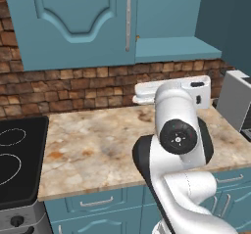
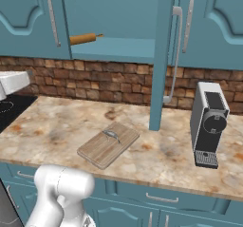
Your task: Open the cabinet, retrieve the rolling pin, and place it next to the meat on the cutting board to prepare for tenderizing.
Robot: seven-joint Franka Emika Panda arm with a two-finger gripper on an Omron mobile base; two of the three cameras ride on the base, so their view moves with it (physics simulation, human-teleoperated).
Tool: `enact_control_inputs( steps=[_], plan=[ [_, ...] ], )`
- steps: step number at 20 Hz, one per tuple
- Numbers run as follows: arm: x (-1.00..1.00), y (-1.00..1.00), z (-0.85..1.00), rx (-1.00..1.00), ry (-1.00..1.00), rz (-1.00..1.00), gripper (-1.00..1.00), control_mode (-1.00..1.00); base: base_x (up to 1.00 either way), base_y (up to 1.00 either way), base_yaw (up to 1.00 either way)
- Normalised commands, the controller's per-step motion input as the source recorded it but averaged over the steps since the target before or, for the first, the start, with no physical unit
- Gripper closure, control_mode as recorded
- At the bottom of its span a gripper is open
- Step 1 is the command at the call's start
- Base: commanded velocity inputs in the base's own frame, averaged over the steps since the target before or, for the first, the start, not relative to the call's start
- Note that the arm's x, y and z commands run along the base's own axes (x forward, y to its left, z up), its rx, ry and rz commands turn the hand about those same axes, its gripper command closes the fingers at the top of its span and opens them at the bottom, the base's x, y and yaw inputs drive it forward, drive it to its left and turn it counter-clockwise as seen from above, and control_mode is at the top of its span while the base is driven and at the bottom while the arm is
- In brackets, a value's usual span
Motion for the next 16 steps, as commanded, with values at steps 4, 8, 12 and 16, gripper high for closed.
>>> enact_control_inputs(
  steps=[4, 8, 12, 16],
  plan=[
    [0.07, 0.23, 0.5, 0.19, -0.06, 0.09, -1.0, -1.0, 0.0, 0.0, 0.0],
    [0.32, 0.13, 0.47, 0.19, 0.0, 0.14, -1.0, -1.0, 0.0, 0.0, 0.0],
    [0.06, 0.2, 0.16, 0.07, -0.08, 0.14, -1.0, -1.0, 0.0, 0.0, 0.0],
    [0.33, 0.2, 0.0, 0.0, -0.1, 0.1, -1.0, -1.0, 0.0, 0.0, 0.0]
  ],
)
